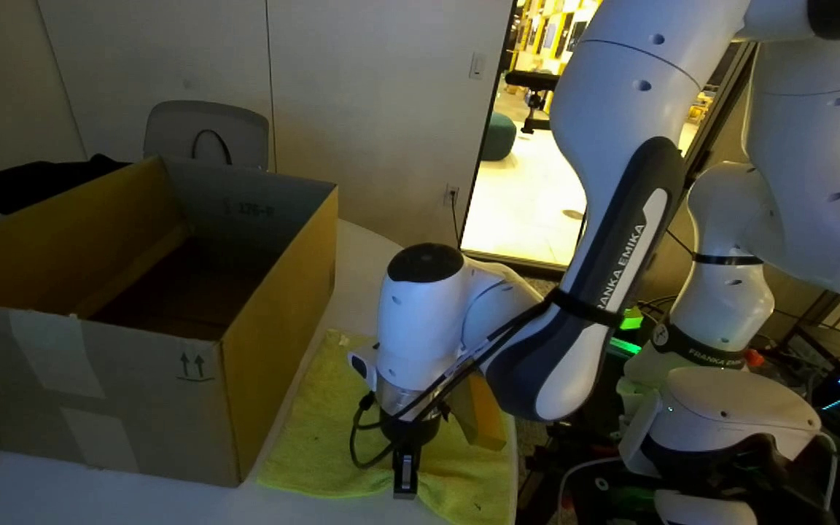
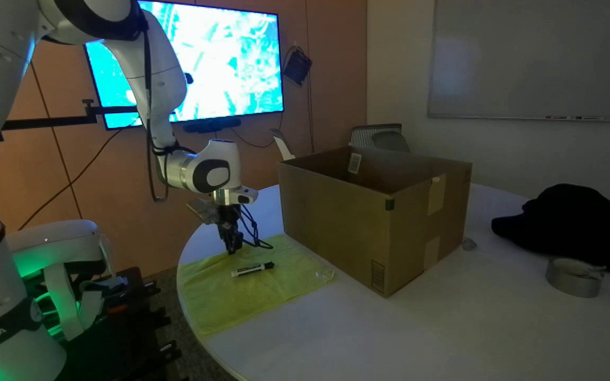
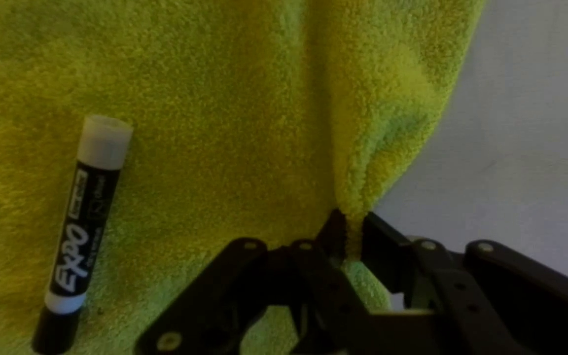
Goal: Put the marker on the yellow crop, wrap the marker up with the yellow cloth and put them in the box
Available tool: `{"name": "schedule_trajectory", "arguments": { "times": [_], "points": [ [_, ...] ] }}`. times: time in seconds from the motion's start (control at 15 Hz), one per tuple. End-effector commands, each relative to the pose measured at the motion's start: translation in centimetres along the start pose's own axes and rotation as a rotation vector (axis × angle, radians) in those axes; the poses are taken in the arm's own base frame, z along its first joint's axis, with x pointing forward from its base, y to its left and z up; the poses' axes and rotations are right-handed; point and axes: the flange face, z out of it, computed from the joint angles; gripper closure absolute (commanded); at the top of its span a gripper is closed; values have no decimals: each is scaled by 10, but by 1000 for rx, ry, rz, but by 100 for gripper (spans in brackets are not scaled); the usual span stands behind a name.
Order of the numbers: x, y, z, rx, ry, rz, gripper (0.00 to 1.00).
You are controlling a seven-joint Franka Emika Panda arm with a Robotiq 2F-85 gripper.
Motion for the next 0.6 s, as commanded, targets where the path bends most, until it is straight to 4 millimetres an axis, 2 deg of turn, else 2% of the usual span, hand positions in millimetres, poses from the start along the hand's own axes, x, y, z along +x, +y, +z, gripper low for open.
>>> {"name": "schedule_trajectory", "arguments": {
  "times": [0.0, 0.27, 0.53],
  "points": [
    [-5, 9, -41, -10, 60, 32, 95],
    [-6, 40, -67, -19, 105, 135, 95],
    [-15, 82, -70, -30, 97, 295, 95]
  ]
}}
